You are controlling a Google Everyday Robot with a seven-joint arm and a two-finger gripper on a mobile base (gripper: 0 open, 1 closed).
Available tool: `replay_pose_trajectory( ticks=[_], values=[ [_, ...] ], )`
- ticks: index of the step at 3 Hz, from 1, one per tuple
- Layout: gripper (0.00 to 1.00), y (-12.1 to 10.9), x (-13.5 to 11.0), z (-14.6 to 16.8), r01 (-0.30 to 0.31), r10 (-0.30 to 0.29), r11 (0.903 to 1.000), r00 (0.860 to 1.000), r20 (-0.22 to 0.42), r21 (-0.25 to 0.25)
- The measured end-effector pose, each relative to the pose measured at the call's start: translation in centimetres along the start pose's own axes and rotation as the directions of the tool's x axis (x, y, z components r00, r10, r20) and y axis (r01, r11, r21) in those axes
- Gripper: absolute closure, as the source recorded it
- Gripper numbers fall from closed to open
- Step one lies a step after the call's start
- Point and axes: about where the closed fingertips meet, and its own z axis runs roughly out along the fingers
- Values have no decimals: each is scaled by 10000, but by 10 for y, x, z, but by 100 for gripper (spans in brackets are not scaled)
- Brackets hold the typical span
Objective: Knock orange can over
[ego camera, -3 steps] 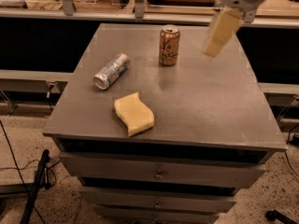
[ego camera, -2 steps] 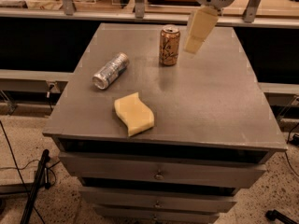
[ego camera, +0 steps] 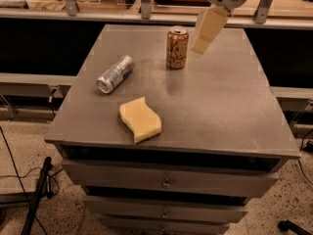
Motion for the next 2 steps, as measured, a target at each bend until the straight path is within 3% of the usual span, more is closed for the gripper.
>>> replay_pose_trajectory(
  ticks=[1,2],
  values=[
    [0,-58,5,33,-1463,1178,9861,9498,2899,787],
    [0,-90,10,49,-2478,1786,9627,8832,4336,1083]
  ],
)
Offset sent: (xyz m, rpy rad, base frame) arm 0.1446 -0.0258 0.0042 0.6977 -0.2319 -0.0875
